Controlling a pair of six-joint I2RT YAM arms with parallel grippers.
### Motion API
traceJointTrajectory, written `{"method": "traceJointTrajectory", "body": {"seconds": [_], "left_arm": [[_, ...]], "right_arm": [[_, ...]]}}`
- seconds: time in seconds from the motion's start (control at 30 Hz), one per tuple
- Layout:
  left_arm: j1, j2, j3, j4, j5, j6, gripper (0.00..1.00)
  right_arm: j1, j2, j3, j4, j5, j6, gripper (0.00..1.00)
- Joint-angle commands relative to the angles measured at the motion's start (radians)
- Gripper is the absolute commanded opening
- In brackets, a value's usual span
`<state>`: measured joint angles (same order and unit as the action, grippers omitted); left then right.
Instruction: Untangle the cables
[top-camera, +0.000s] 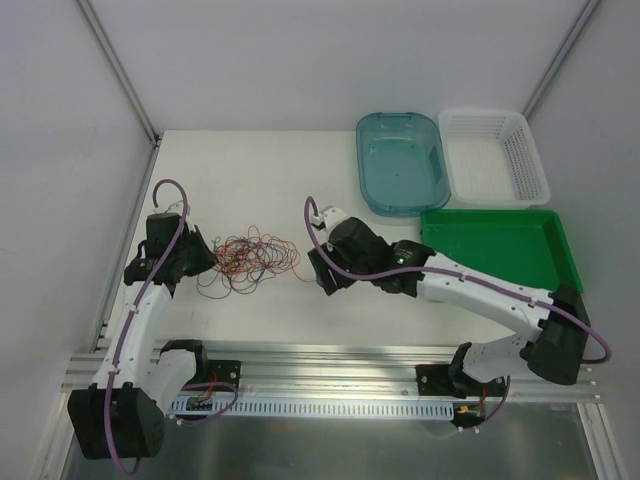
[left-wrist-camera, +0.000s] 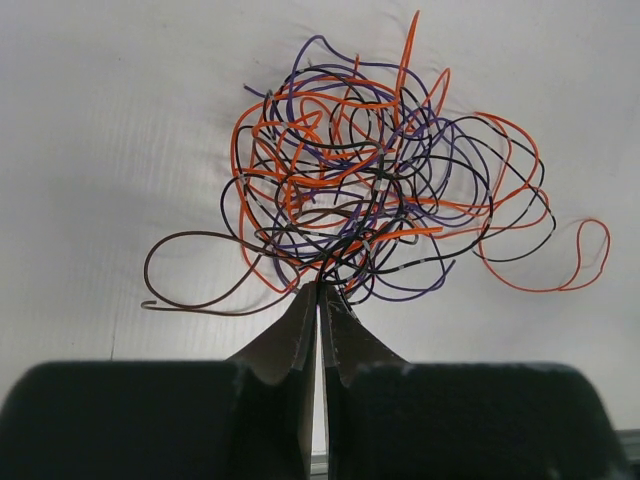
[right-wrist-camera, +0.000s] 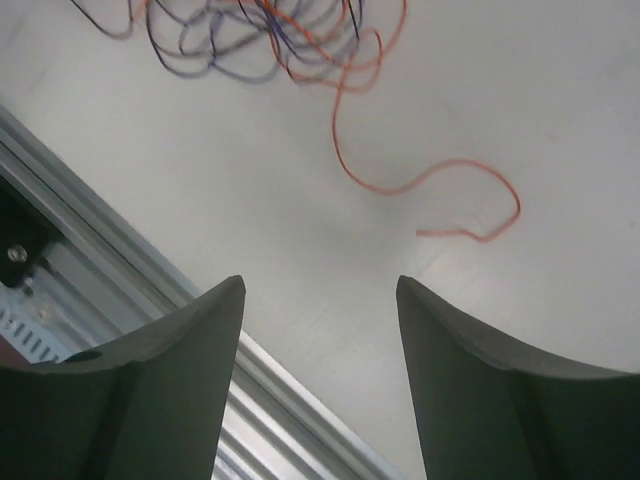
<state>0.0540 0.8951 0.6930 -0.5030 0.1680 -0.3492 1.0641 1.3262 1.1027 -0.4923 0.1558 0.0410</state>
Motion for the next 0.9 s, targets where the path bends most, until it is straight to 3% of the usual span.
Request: {"method": "traceJointTrajectory", "body": {"seconds": [0.0,0.2,0.47,0.87], "left_arm": [[0.004,-0.012,0.000,0.034,0.042,0.021,0.00],[0.004,-0.002,-0.009,0.034,0.050,0.012,0.00],[0.004,-0.008,-0.009,0.034,0.045,0.004,0.00],[0.004,-0.005,-0.010,0.034,0.036,0.001,0.00]], "right_arm": [[-0.013,0.128,0.109,0.185,-0.061,-0.032,0.66],[-0.069,0.341,0.184,0.342,-0.101,0.055,0.62],[-0.151,0.415,0.105,0.540,-0.073,0.198,0.49],[-0.185,0.591,0.129,0.615,-0.147,0.226,0.45]]}}
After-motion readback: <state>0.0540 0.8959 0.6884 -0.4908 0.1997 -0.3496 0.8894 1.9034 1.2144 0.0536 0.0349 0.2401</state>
